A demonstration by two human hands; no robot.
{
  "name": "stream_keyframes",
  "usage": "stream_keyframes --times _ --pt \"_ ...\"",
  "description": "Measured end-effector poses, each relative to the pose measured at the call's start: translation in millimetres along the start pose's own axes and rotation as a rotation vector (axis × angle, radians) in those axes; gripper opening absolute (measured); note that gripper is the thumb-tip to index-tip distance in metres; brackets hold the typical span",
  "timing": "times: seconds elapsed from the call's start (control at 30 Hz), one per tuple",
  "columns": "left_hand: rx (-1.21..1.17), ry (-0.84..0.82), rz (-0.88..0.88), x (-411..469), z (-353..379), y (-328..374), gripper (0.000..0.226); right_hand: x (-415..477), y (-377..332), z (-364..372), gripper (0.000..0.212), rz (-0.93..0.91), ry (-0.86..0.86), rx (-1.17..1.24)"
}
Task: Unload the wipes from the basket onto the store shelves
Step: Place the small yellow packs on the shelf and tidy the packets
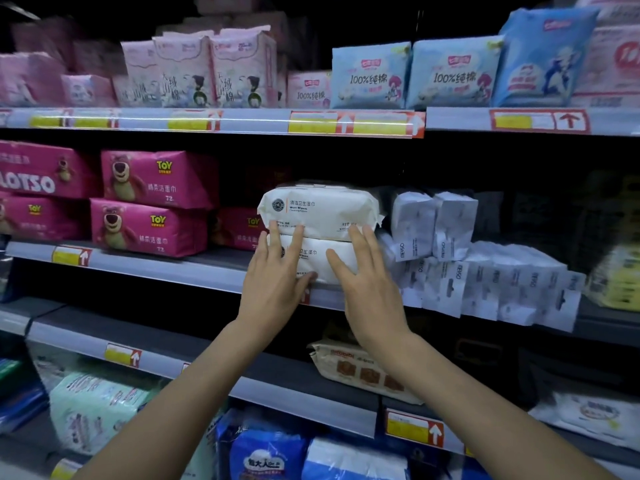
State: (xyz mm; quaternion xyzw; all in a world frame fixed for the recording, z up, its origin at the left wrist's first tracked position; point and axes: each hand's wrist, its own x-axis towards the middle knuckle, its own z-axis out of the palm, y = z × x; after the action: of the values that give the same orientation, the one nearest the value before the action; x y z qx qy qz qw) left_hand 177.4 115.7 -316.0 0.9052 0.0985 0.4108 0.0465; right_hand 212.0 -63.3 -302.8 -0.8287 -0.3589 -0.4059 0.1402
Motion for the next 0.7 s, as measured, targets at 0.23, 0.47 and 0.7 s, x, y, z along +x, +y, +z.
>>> stream_keyframes --times 0.23,0.47,0.7 --pt "-0.151 0.001 -0.010 1 -7 -5 0.091 8 -7 -8 0.084 -0.018 -0.052 -0.146" --pt "0.171 0.116 0.038 2 -31 6 0.092 10 -10 -21 0.080 -0.079 -0.096 -0.239" --pt "0.240 0.053 0.103 17 -44 10 0.095 28 -13 -19 0.080 0.012 -0.079 -0.341"
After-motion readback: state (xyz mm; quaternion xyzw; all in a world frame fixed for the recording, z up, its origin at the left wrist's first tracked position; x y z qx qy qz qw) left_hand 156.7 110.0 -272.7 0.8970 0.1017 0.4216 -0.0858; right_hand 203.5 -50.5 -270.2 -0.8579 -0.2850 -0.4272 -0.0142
